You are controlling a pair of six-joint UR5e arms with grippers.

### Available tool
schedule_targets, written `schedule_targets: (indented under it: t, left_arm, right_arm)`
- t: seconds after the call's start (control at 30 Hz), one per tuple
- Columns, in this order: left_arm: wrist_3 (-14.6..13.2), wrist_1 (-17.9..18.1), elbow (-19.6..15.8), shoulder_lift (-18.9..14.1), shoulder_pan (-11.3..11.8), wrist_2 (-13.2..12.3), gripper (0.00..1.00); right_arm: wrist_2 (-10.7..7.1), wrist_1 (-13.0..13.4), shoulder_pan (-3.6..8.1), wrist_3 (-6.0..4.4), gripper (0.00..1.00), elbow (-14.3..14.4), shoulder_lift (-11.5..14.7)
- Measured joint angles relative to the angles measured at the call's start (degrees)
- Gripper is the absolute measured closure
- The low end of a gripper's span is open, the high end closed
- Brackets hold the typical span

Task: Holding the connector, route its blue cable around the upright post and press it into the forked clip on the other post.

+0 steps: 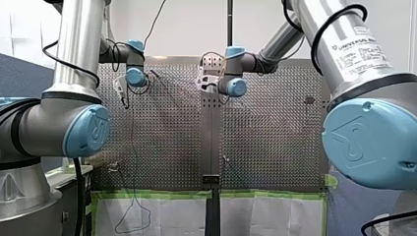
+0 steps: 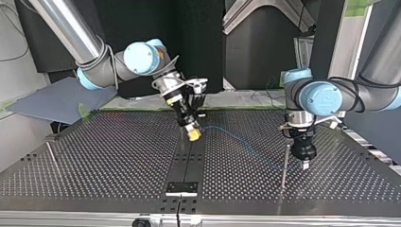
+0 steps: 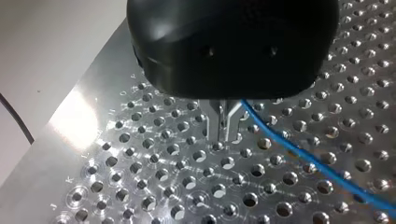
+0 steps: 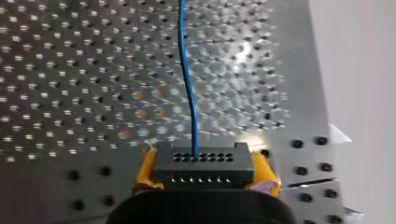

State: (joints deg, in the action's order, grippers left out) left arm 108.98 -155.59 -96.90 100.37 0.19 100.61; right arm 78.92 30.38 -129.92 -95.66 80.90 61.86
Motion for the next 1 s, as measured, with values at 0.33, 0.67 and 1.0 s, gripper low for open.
schedule_targets:
  t: [0.33,0.67,1.0]
  left_arm:
    - [3.0,0.1,0.0,0.0,-0.1,-1.7,0.47]
    - [1.9,-0.9,0.0,0.0,-0.1,-1.6,0.01]
    - [3.2,-1.3,0.0,0.1,-0.1,-0.4,0.01]
  right_arm:
    - [0.02,-2.8,-0.4,0.62,1.0,0.1,-2.2]
    - [0.45,-3.4,-0.33,1.89,1.0,1.8,-2.5]
    - [2.02,-0.2,0.82,2.17,1.0,3.6,-3.7]
